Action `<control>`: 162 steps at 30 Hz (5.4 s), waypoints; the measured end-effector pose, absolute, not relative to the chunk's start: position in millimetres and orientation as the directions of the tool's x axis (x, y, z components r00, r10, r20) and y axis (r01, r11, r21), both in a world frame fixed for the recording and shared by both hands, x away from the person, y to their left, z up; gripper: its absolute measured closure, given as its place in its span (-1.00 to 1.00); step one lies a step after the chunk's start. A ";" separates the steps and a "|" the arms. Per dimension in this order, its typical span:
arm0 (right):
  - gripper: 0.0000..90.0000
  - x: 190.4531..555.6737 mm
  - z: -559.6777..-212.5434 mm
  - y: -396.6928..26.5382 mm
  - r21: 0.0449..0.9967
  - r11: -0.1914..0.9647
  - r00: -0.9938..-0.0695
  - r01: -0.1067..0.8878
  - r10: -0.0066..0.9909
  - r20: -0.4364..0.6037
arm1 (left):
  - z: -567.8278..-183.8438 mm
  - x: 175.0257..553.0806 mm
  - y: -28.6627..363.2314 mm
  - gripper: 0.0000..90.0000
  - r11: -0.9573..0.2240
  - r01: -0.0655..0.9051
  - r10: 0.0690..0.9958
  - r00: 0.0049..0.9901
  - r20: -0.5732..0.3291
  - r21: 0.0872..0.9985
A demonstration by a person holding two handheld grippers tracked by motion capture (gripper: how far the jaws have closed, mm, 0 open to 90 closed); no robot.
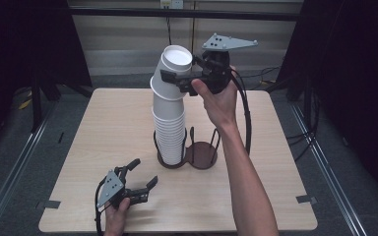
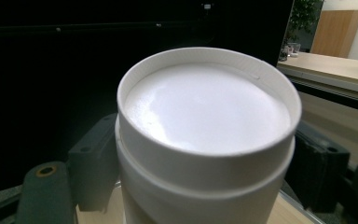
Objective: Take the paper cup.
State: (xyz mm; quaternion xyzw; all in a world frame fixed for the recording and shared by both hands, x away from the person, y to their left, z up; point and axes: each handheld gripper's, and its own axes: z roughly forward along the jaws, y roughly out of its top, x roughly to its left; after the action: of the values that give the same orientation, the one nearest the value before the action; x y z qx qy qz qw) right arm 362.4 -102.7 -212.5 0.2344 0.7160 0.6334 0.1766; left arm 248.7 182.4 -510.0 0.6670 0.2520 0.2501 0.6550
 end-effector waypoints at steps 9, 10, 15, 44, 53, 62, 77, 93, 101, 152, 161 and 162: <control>-0.52 357.2 -208.2 -108.5 0.994 0.041 -0.841 0.105 0.537 0.067 | -510.0 248.7 182.3 -0.66 -0.015 0.009 0.665 0.747 0.003 1.000; -0.52 356.6 -207.3 -109.2 0.994 0.042 -0.837 0.105 0.543 0.066 | -510.0 248.7 182.3 -0.66 -0.013 0.010 0.665 0.746 0.002 1.000; -0.51 353.9 -204.6 -115.0 0.994 0.033 -0.838 0.104 0.541 0.070 | -510.0 248.7 182.0 -0.65 -0.015 0.010 0.673 0.740 0.003 1.000; -0.51 326.0 -212.7 -174.2 0.995 0.020 -0.798 0.097 0.600 0.066 | -510.2 247.9 180.9 -0.66 -0.006 0.021 0.686 0.727 -0.011 1.000; -0.51 316.8 -235.0 -184.0 0.992 0.043 -0.794 0.118 0.604 0.069 | -506.9 249.6 178.4 -0.66 -0.006 0.032 0.667 0.744 -0.020 0.999; -0.51 310.0 -266.7 -195.5 0.985 0.045 -0.785 0.166 0.610 0.104 | -490.5 252.4 177.2 -0.65 -0.026 0.043 0.622 0.783 -0.018 0.999; -0.50 292.7 -301.4 -191.4 0.979 0.078 -0.792 0.191 0.601 0.106 | -469.3 253.0 170.1 -0.64 -0.042 0.049 0.562 0.827 -0.017 0.998; -0.50 271.4 -338.0 -177.7 0.977 0.074 -0.817 0.201 0.563 0.125 | -459.5 249.7 159.8 -0.64 -0.064 0.038 0.498 0.867 0.000 0.997; -0.50 264.7 -361.2 -172.3 0.973 0.067 -0.826 0.219 0.544 0.148 | -458.9 246.3 154.2 -0.65 -0.063 0.031 0.464 0.886 0.002 0.998; -0.50 250.0 -422.1 -124.7 0.958 0.084 -0.881 0.274 0.421 0.215 | -472.1 257.4 113.9 -0.82 -0.082 0.054 0.268 0.963 -0.031 0.995; -0.51 250.8 -424.2 -121.2 0.956 0.077 -0.882 0.283 0.413 0.227 | -472.0 257.9 114.0 -0.71 -0.094 0.048 0.270 0.963 -0.021 0.994; -0.52 250.9 -424.3 -121.0 0.957 0.073 -0.883 0.282 0.410 0.228 | -471.5 257.7 114.7 -0.70 -0.100 0.042 0.267 0.964 -0.014 0.994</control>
State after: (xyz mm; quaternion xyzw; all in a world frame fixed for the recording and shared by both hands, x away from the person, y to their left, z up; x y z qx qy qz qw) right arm 250.9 -121.0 -424.3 0.2367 0.7308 0.6382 0.0505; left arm 257.7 114.7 -471.5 0.7366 0.1048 0.0849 0.6627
